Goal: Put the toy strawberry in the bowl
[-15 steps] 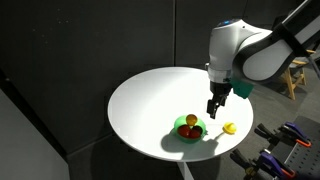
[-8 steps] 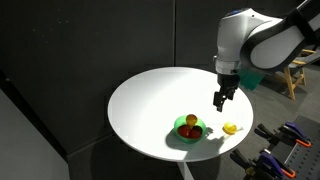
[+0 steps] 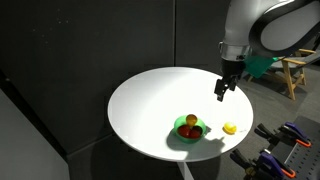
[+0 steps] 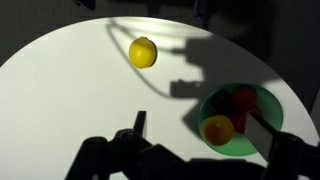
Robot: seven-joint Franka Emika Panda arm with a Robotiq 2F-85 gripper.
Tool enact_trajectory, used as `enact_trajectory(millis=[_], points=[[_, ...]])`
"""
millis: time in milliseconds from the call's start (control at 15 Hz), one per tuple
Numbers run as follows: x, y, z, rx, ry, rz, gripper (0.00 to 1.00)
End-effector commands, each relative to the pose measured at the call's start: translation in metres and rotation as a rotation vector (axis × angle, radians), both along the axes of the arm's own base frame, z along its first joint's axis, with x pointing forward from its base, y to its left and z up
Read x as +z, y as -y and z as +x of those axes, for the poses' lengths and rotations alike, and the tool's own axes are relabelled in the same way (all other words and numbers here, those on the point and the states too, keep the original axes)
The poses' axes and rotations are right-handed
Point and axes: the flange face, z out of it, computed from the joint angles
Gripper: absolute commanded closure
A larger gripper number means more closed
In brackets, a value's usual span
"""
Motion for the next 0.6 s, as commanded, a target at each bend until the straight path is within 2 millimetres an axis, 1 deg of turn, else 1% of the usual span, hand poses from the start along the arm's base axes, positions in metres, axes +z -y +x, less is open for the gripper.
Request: enact_trajectory(millis=[0, 267, 533], points=[[0.027, 0.003, -0.009, 0.004, 0.015, 0.057, 0.00], [0.047, 0.002, -0.017, 0.024, 0.006, 0.106, 0.00], [0.064, 0.004, -0.027, 0.054, -0.016, 0.096, 0.00]])
